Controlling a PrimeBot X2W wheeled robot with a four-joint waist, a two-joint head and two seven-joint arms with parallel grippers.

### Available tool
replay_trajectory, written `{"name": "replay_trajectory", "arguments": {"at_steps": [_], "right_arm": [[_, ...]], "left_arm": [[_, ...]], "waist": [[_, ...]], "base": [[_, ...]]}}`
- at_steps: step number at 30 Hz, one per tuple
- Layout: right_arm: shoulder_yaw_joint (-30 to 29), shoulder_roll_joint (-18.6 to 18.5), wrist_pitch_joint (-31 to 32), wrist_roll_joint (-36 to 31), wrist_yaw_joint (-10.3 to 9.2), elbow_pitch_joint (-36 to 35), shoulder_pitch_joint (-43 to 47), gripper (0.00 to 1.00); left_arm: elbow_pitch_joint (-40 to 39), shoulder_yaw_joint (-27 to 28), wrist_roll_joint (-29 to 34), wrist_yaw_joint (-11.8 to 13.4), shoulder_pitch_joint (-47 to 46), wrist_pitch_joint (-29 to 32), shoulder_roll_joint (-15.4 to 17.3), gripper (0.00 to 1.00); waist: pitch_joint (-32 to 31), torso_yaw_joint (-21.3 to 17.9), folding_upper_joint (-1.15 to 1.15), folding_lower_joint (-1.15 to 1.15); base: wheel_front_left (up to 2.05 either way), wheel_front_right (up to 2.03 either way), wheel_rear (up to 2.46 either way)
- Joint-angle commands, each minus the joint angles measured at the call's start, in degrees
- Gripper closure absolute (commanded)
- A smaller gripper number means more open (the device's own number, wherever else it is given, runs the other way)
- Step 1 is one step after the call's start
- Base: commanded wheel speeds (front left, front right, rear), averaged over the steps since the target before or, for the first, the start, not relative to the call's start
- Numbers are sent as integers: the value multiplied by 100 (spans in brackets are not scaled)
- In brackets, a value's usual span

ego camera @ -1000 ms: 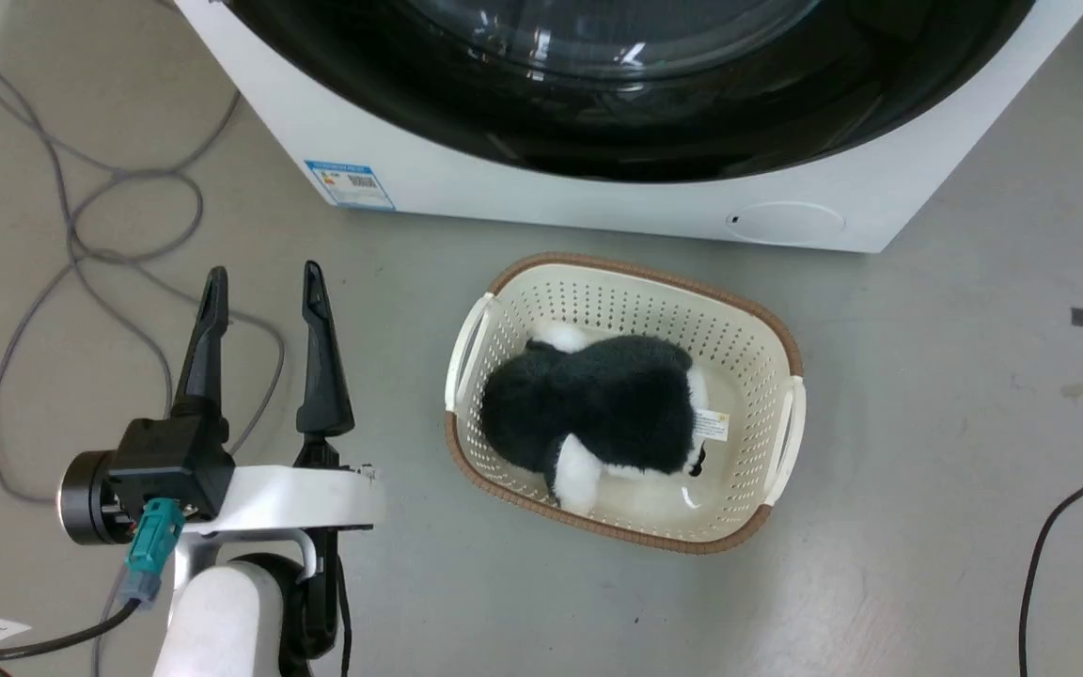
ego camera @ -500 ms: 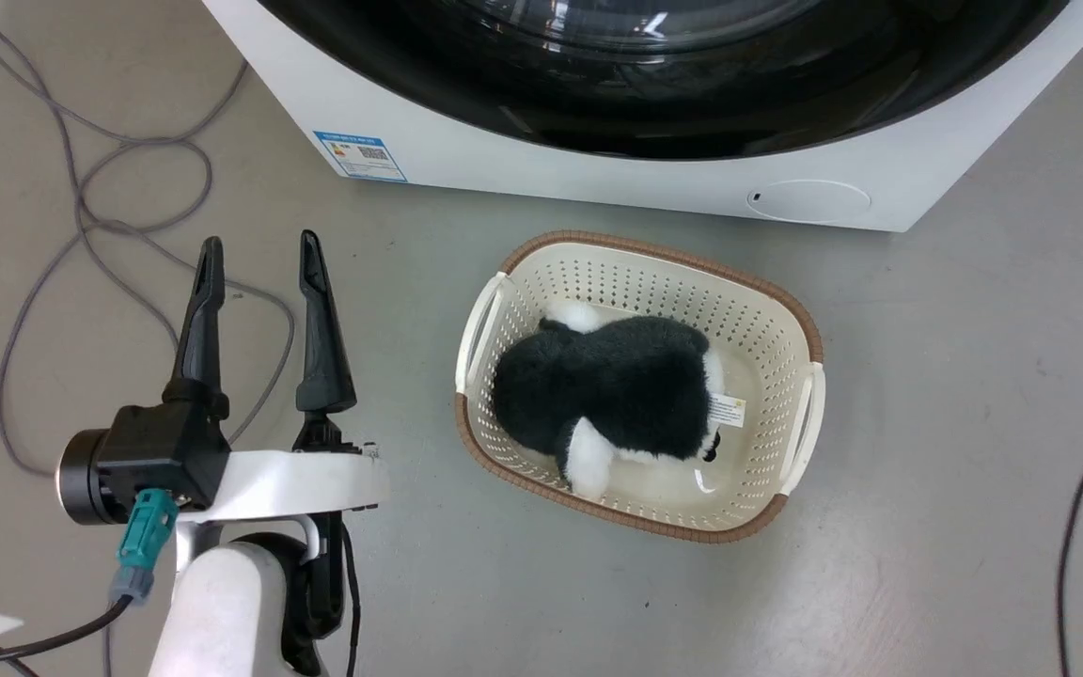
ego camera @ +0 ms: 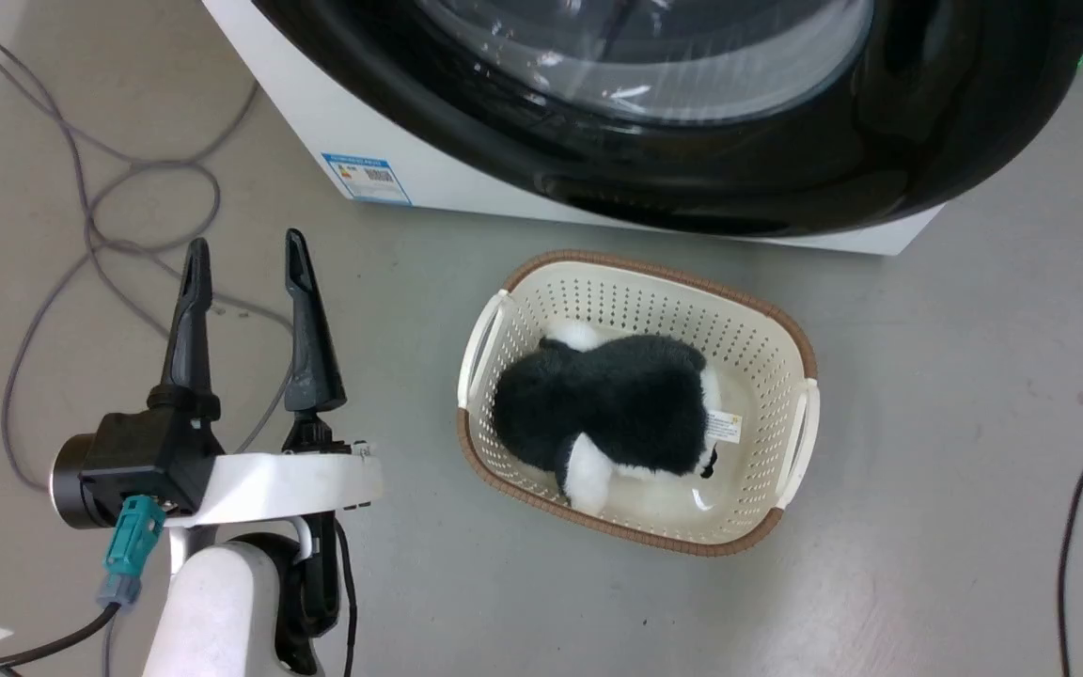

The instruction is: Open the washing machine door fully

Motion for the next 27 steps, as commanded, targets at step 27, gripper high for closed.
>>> {"name": "replay_trajectory", "arguments": {"at_steps": [27], "right_arm": [[470,187,1049,1042,7,-2045,2709,100]], "left_arm": [[506,188,163,-93,921,-129,4,0]], "waist": [[-1362,-464,0,0]], "base": [[0,0,0]]}}
